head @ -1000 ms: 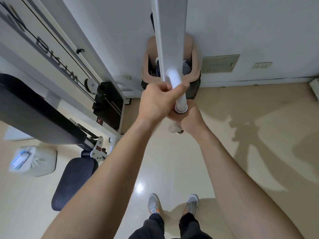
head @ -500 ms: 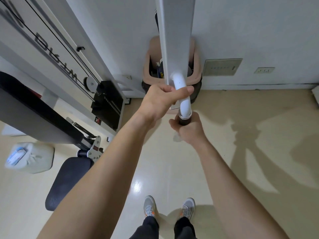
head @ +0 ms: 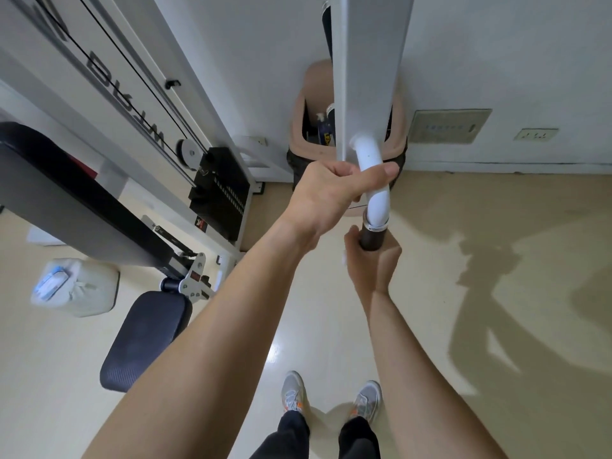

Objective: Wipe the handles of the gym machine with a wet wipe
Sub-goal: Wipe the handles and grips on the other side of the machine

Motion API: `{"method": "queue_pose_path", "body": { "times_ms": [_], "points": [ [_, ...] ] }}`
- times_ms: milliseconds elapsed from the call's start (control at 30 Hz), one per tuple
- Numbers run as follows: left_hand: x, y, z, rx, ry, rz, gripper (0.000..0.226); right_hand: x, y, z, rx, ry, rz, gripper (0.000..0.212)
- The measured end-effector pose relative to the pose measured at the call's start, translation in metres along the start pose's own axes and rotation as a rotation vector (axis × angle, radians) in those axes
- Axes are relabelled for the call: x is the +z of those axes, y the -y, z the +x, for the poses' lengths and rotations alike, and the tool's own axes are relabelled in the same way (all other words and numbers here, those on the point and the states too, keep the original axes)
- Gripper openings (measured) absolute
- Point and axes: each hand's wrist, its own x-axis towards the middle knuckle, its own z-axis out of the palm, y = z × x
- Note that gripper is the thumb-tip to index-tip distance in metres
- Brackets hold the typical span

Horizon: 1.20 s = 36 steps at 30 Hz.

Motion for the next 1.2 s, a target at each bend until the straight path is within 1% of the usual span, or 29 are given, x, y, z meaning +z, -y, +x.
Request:
{"method": "queue_pose_path", "body": {
  "times_ms": [67, 133, 200, 233, 267, 300, 333, 367, 400, 467, 500, 533, 567, 600, 667, 733, 833, 900, 967, 1033, 1067, 1133, 1200],
  "points": [
    [-0.005, 0.002, 0.000, 0.002, 0.000, 0.001, 0.054, -0.008, -0.001, 0.006, 0.002, 0.216, -0.067, 0.029],
    [-0.009, 0.005, -0.002, 0.009, 0.013, -0.003, 0.054, -0.021, 0.010, 0.016, 0.024, 0.493, -0.129, 0.033],
    [-0.011, 0.007, -0.005, 0.020, 0.027, -0.021, 0.057, -0.032, 0.026, 0.025, 0.028, 0.731, -0.152, 0.032],
    [-0.010, 0.007, -0.007, 0.025, 0.036, -0.032, 0.059, -0.037, 0.037, 0.027, 0.008, 0.791, -0.139, 0.029],
    [-0.008, 0.006, -0.009, 0.028, 0.039, -0.040, 0.059, -0.042, 0.048, 0.028, -0.025, 0.809, -0.103, 0.027],
    [-0.006, 0.004, -0.010, 0.029, 0.038, -0.049, 0.056, -0.044, 0.057, 0.026, -0.068, 0.782, -0.062, 0.028],
    [-0.003, 0.002, -0.012, 0.025, 0.040, -0.061, 0.051, -0.046, 0.065, 0.020, -0.124, 0.706, -0.032, 0.029],
    [0.000, 0.000, -0.012, 0.019, 0.042, -0.073, 0.050, -0.044, 0.070, 0.013, -0.175, 0.581, -0.014, 0.031],
    [0.003, -0.002, -0.012, 0.015, 0.043, -0.087, 0.053, -0.039, 0.071, 0.006, -0.210, 0.418, 0.007, 0.034],
    [0.009, -0.004, -0.011, 0.002, 0.060, -0.109, 0.058, -0.023, 0.067, -0.007, -0.207, 0.051, 0.077, 0.040],
    [0.012, -0.004, -0.010, 0.000, 0.068, -0.113, 0.056, -0.015, 0.065, -0.009, -0.211, -0.111, 0.114, 0.040],
    [0.014, -0.005, -0.009, 0.001, 0.074, -0.112, 0.051, -0.008, 0.061, -0.007, -0.223, -0.231, 0.141, 0.039],
    [0.016, -0.006, -0.008, 0.002, 0.072, -0.111, 0.047, -0.003, 0.058, -0.004, -0.221, -0.295, 0.166, 0.036],
    [0.017, -0.006, -0.008, 0.004, 0.063, -0.105, 0.045, -0.001, 0.052, -0.002, -0.179, -0.307, 0.181, 0.034],
    [0.016, -0.005, -0.006, 0.019, 0.042, -0.094, 0.041, -0.004, 0.029, 0.000, -0.062, -0.225, 0.182, 0.033],
    [0.011, -0.002, -0.005, 0.033, 0.019, -0.088, 0.041, -0.012, 0.004, 0.004, 0.024, -0.017, 0.103, 0.032],
    [0.002, 0.003, -0.004, 0.036, -0.012, -0.055, 0.048, -0.024, -0.004, 0.018, 0.053, 0.349, -0.147, 0.037],
    [-0.002, 0.005, -0.005, 0.043, -0.019, -0.055, 0.047, -0.027, 0.010, 0.023, 0.050, 0.517, -0.201, 0.038],
    [-0.004, 0.005, -0.006, 0.061, -0.014, -0.069, 0.044, -0.031, 0.033, 0.022, 0.022, 0.602, -0.216, 0.038],
    [-0.003, 0.006, -0.007, 0.070, -0.006, -0.083, 0.046, -0.035, 0.055, 0.019, -0.070, 0.599, -0.150, 0.040],
    [-0.002, 0.007, -0.007, 0.067, 0.000, -0.094, 0.049, -0.035, 0.063, 0.016, -0.133, 0.552, -0.090, 0.041],
    [0.002, 0.009, -0.006, 0.051, 0.018, -0.118, 0.052, -0.030, 0.073, 0.006, -0.226, 0.372, 0.013, 0.042],
    [0.004, 0.009, -0.003, 0.044, 0.029, -0.127, 0.052, -0.021, 0.075, -0.006, -0.225, 0.211, 0.088, 0.037]
  ]
}}
